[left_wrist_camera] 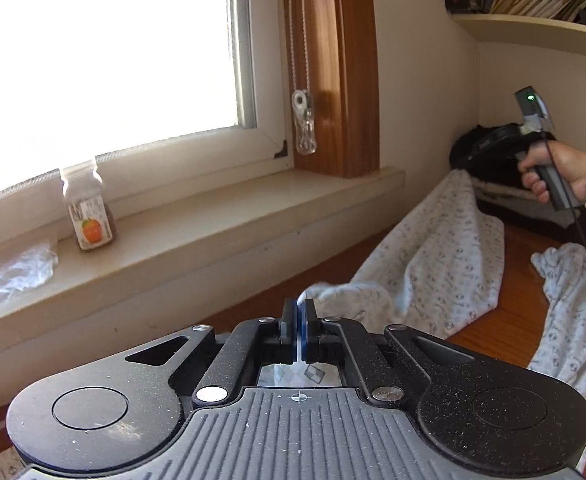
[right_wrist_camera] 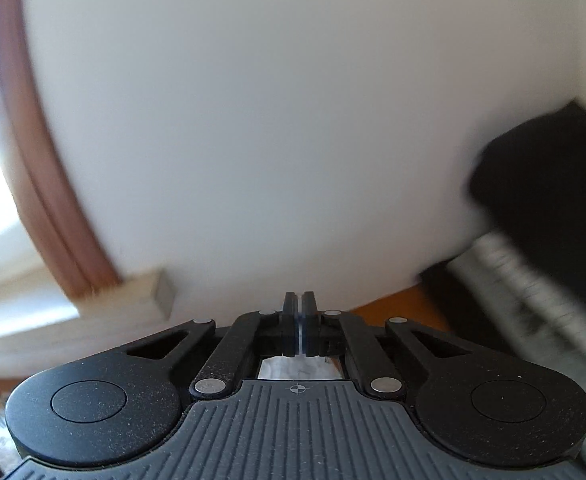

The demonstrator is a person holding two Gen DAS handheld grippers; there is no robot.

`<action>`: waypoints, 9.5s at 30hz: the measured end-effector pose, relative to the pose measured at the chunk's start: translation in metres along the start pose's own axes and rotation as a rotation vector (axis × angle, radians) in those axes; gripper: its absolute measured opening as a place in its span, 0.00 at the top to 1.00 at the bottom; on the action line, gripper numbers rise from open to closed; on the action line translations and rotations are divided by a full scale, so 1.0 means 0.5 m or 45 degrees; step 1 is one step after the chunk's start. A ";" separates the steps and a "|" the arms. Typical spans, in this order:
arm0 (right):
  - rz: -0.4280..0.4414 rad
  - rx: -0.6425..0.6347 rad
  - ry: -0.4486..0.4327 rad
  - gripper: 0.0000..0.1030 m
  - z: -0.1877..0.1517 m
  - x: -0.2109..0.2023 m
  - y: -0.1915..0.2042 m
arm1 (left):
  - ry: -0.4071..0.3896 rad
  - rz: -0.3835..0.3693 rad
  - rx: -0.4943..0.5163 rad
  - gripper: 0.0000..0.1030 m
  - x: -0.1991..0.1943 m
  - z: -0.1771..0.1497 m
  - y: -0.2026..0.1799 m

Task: Fold clothes

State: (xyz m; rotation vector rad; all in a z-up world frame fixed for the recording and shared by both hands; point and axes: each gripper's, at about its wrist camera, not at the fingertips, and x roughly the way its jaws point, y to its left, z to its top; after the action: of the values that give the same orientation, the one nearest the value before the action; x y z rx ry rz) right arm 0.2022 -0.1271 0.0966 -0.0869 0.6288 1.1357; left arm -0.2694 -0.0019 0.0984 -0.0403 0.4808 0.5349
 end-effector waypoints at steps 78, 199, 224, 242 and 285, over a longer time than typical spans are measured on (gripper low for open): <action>-0.004 0.554 0.101 0.60 -0.304 -0.300 -0.119 | 0.052 -0.122 0.021 0.98 0.072 -0.135 -0.053; 0.044 -0.357 0.128 0.55 -0.202 -0.014 -0.022 | 0.283 0.027 0.058 0.78 0.218 -0.068 0.127; 0.054 -0.363 0.128 0.54 -0.200 -0.015 -0.024 | 0.153 0.056 0.089 0.41 0.262 -0.013 0.058; -0.021 -0.304 0.096 0.65 -0.076 0.104 0.009 | 0.166 0.034 -0.024 0.32 0.318 -0.024 0.068; -0.234 -0.205 0.078 0.66 -0.096 0.122 -0.094 | 0.059 -0.029 -0.077 1.00 0.217 -0.012 0.119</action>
State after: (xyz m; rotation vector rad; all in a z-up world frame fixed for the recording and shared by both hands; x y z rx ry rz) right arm 0.2390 -0.1158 0.0144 -0.3127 0.5707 1.0071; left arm -0.2200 0.1004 0.0492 -0.1160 0.5084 0.5272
